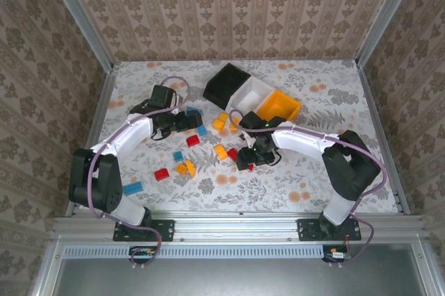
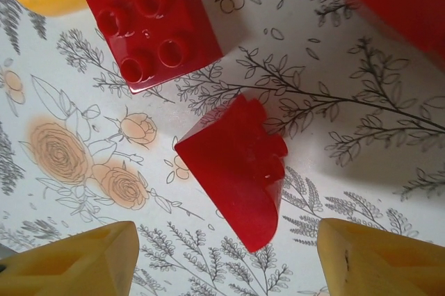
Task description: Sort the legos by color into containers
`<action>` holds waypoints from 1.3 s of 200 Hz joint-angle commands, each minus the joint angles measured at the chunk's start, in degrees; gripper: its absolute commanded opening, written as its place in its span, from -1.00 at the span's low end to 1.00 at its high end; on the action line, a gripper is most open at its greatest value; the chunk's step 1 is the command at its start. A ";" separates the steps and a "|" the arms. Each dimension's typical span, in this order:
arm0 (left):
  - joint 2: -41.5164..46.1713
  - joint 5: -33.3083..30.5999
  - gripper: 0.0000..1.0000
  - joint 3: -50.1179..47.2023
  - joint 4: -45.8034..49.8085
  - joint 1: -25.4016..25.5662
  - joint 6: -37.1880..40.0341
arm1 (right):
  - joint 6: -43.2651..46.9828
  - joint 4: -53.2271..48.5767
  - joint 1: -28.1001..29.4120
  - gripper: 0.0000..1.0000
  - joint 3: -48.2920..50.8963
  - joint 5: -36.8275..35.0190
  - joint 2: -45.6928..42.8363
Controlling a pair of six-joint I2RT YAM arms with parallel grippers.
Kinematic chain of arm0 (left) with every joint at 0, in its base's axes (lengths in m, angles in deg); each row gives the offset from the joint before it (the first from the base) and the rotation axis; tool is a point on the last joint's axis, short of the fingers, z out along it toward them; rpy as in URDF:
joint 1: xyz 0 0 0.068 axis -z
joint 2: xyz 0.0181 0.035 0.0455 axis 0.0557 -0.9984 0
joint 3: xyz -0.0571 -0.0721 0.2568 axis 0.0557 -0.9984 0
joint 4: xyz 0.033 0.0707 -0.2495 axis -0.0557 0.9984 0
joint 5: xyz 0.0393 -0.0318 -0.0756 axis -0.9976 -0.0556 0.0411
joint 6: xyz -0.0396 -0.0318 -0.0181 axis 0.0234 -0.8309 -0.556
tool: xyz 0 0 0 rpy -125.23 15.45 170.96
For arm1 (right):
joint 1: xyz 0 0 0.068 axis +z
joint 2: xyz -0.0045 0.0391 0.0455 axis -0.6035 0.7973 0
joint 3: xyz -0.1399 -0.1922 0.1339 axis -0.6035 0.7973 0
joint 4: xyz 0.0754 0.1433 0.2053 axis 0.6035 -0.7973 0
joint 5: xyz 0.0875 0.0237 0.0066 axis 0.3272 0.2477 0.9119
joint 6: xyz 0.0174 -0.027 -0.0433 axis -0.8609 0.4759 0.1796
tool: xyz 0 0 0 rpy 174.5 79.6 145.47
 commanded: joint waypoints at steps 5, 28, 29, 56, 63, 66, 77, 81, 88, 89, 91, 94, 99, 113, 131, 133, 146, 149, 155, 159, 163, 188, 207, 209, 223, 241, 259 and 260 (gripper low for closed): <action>3.11 1.19 1.00 -1.31 0.12 -0.83 -1.69 | 3.13 -1.27 0.70 0.33 -2.56 -3.55 2.51; 3.86 1.36 1.00 -2.13 -0.01 -1.18 -1.96 | 3.99 -1.81 1.18 0.21 -4.06 -5.68 4.55; 3.88 1.36 1.00 -2.14 -0.01 -1.19 -2.00 | 3.99 -1.88 1.19 0.20 -4.14 -5.73 4.64; 4.31 1.45 0.99 -2.68 -0.14 -1.58 -2.39 | 4.03 -2.21 1.64 0.10 -5.52 -7.88 6.26; 4.34 1.53 1.00 -2.70 -0.19 -1.56 -2.55 | 4.15 -2.14 1.64 0.07 -5.74 -7.80 6.60; 4.36 1.56 1.00 -2.70 -0.19 -1.64 -2.49 | 4.13 -2.17 1.64 0.05 -5.85 -7.81 6.74; 4.34 1.71 1.00 -2.68 -0.19 -1.78 -2.42 | 4.15 -2.27 1.72 -0.02 -6.35 -7.84 7.31; 4.34 1.72 1.00 -2.56 -0.10 -1.83 -2.40 | 4.17 -2.44 1.76 -0.06 -6.60 -7.90 7.47; 4.36 1.72 0.99 -2.44 -0.02 -1.91 -2.31 | 4.24 -2.77 1.82 -0.12 -6.91 -8.13 7.71; 4.35 1.72 0.99 -2.43 -0.02 -1.91 -2.31 | 4.29 -2.84 1.82 -0.13 -6.93 -8.15 7.71; 4.35 1.76 1.00 -2.38 0.03 -1.96 -2.24 | 4.26 -2.89 1.88 -0.14 -7.00 -8.16 7.67; 4.30 1.73 1.00 -2.36 0.11 -1.99 -2.28 | 4.27 -3.01 1.86 -0.17 -7.07 -8.24 7.73; 4.42 1.81 1.00 -2.36 0.16 -2.13 -2.18 | 4.26 -3.02 1.90 -0.23 -7.11 -8.25 7.70; 4.43 1.87 0.99 -2.30 0.16 -2.35 -2.11 | 4.30 -3.06 1.99 -0.36 -7.09 -8.22 6.97; 4.38 1.98 1.00 -2.40 0.02 -2.65 -2.00 | 3.94 -3.25 1.99 -0.41 -7.03 -8.29 5.67; 4.35 1.98 1.00 -2.41 -0.01 -2.62 -1.97 | 3.93 -3.32 1.99 -0.41 -7.09 -8.28 5.52; 4.25 2.20 0.99 -2.40 -0.17 -2.70 -2.05 | 3.32 -4.34 1.95 -0.41 -7.87 -8.33 4.27; 4.30 2.24 1.00 -2.34 -0.19 -2.75 -2.04 | 3.16 -4.60 1.94 -0.42 -8.09 -8.27 3.86; 4.19 2.32 1.00 -2.41 -0.17 -2.72 -2.03 | 2.96 -5.11 1.90 -0.42 -8.68 -8.19 2.99; 4.17 2.33 0.99 -2.27 -0.27 -2.70 -2.05 | 2.73 -5.46 1.82 -0.41 -9.07 -8.23 2.30; 4.17 2.35 1.00 -2.22 -0.26 -2.70 -2.05 | 2.57 -5.93 1.69 -0.42 -9.57 -8.25 1.73; 3.93 2.64 1.00 -1.61 -0.02 -2.70 -1.61 | 1.54 -8.52 -1.09 -0.42 -13.09 -7.52 -1.98; 3.58 3.24 1.00 -1.03 0.07 -2.70 -1.34 | 1.66 -10.30 -4.72 -0.42 -16.40 -8.03 -3.28; 3.58 3.35 1.00 -1.08 0.07 -2.70 -1.34 | 1.75 -10.45 -5.20 -0.42 -16.64 -8.13 -3.32; 3.40 4.10 1.00 -0.91 -0.25 -2.62 -1.34 | 2.26 -11.85 -8.22 -0.42 -19.37 -10.02 -2.80; 3.07 4.62 1.00 -0.43 -0.37 -2.32 -1.22 | 2.09 -14.10 -12.53 -0.42 -22.96 -12.85 -0.18; 2.62 3.95 1.00 0.73 0.69 -1.38 -0.34 | 2.22 -16.04 -16.11 -0.42 -25.71 -16.19 3.44; 2.60 3.85 1.00 0.83 0.82 -1.34 -0.22 | 2.26 -16.06 -16.29 -0.42 -25.86 -16.35 3.74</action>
